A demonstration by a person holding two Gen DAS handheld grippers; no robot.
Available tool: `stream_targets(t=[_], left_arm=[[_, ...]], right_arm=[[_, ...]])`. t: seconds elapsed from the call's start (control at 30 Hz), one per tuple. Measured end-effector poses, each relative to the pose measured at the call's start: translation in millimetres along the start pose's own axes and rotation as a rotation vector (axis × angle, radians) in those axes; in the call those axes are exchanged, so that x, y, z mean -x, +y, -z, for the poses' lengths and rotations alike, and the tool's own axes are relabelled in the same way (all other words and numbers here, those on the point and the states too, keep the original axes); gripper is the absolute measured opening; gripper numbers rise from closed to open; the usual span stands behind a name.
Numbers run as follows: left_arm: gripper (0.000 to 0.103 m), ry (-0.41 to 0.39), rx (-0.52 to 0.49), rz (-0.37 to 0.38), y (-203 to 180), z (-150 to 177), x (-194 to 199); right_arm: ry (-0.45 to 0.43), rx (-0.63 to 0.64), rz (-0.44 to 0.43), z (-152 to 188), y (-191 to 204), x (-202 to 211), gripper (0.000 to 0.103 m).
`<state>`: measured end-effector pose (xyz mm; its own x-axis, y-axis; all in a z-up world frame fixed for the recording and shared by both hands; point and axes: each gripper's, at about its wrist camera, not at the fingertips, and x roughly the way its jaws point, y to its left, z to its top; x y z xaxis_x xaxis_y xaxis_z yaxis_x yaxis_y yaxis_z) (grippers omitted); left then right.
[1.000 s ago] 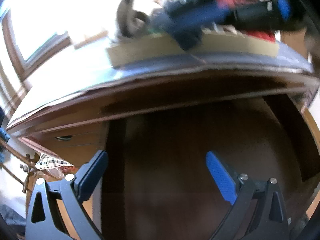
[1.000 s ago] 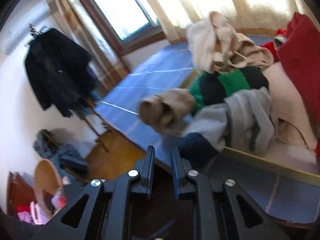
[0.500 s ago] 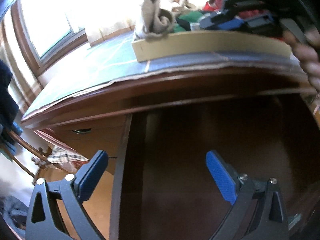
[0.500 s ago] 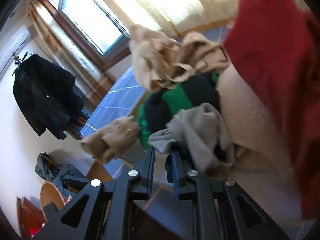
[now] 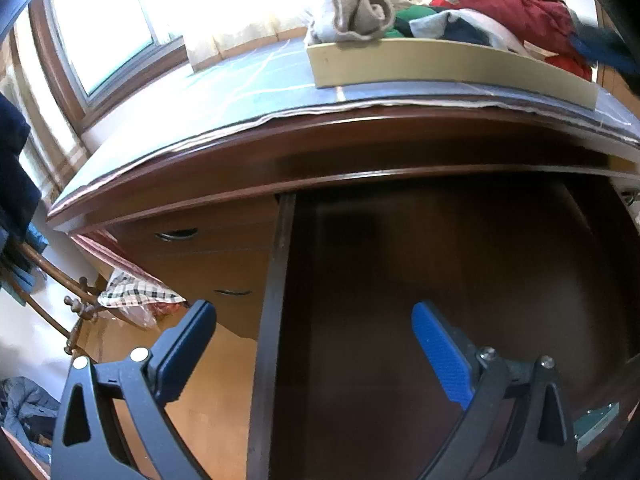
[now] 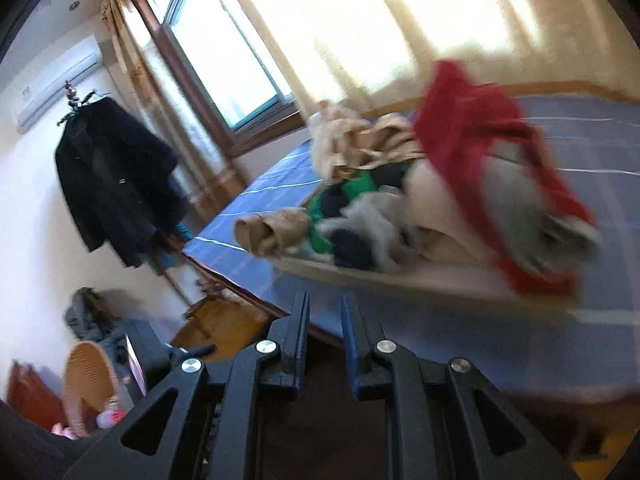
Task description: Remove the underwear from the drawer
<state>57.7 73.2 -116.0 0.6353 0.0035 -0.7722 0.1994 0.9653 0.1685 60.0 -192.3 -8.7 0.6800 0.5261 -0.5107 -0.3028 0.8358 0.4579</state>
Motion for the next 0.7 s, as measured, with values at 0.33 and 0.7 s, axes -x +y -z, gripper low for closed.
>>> stream_targets(t=[0.33,0.7], left_arm=[[0.100,-0.002,0.013,0.037,-11,1,4],[0.100,-0.042,0.001,0.050,-22,1,21]], right_arm=[[-0.115,-0.188,0.365,89,-54,72,0.018],[-0.097,-0.225,0.390,116,-44,77,0.018]])
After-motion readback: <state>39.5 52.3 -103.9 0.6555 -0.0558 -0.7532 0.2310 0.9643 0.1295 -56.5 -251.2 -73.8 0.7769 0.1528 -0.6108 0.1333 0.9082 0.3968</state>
